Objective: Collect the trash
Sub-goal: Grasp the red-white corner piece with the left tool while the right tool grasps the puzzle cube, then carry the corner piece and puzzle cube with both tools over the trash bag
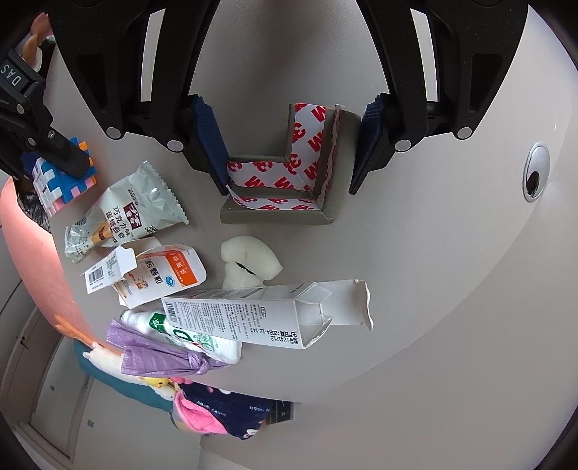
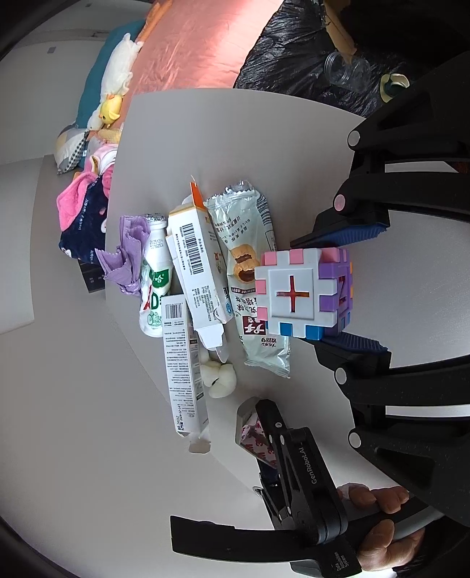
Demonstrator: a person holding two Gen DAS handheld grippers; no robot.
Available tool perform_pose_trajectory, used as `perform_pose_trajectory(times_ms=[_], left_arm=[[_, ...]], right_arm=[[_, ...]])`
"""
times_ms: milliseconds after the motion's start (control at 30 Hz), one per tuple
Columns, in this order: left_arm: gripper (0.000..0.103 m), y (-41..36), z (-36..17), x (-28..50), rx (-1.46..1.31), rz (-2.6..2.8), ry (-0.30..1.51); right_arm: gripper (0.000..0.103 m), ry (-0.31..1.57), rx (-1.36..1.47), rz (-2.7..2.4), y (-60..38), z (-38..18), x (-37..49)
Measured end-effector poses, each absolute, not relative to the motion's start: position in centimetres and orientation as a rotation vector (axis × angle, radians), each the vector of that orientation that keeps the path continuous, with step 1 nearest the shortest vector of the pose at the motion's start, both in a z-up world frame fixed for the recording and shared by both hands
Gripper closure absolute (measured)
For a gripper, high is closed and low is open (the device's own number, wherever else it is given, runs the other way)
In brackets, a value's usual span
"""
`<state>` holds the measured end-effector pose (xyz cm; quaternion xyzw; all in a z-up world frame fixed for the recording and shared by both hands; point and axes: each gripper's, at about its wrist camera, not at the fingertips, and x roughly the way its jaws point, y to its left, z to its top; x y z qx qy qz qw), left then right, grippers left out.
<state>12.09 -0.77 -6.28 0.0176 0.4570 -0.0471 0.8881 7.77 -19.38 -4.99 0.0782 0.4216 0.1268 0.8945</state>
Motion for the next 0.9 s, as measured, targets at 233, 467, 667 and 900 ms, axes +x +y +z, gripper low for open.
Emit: perform_pose_trajectory(times_ms=[233,467,667,900], left_arm=[[0.041,-1.9,-4.9,10.3,0.028,-0.100,0.930],[0.041,-3.9,-3.3,8.8,0.029,-0.134,0.903],[0.041,-6.4,-2.8,7.9,0.034,-0.169,0.897],[0.041,-9.5,-2.4,6.6,0.044,-0.220,0.892]], right_arm=[[0.059,0.855,0.177,0.258,-20.9,-4.1,6.9],[0.059,0.830,0.196,0.238,-23.0,-3.1,5.5],[0.059,0.805,0.203,0.221,-24.9,-2.2,4.1],[0.059,0.780,0.219,0.200,-27.4,-1.3,2.6]])
